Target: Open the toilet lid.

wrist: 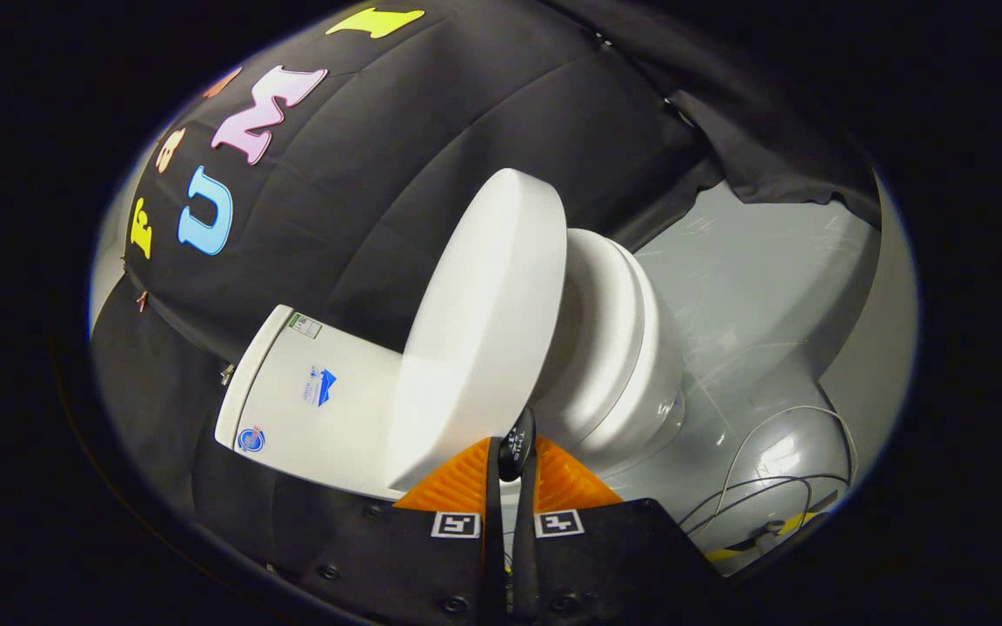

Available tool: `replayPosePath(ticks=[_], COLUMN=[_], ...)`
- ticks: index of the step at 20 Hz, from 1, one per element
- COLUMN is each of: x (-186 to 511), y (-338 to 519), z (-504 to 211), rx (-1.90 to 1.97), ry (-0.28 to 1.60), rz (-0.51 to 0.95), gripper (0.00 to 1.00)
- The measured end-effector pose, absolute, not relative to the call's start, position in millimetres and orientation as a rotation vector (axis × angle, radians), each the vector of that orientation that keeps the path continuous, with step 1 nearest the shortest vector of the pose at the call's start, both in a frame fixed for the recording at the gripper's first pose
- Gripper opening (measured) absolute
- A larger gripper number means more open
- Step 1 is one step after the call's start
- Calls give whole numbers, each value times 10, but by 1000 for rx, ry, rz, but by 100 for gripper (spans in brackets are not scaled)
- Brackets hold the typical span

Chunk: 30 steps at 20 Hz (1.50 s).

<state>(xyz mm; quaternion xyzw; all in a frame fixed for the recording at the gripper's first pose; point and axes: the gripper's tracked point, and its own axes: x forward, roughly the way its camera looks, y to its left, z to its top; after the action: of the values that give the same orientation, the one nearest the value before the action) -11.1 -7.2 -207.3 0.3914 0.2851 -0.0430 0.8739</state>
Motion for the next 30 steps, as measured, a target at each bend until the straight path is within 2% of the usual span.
replayPosePath(ticks=[7,17,30], x=[-82,-1,119], y=[103,527,1020], z=[-1798,-1195,-829], rx=[704,613,482], ry=[636,626,621], rz=[-140,-111,-126], gripper=[8,8,6])
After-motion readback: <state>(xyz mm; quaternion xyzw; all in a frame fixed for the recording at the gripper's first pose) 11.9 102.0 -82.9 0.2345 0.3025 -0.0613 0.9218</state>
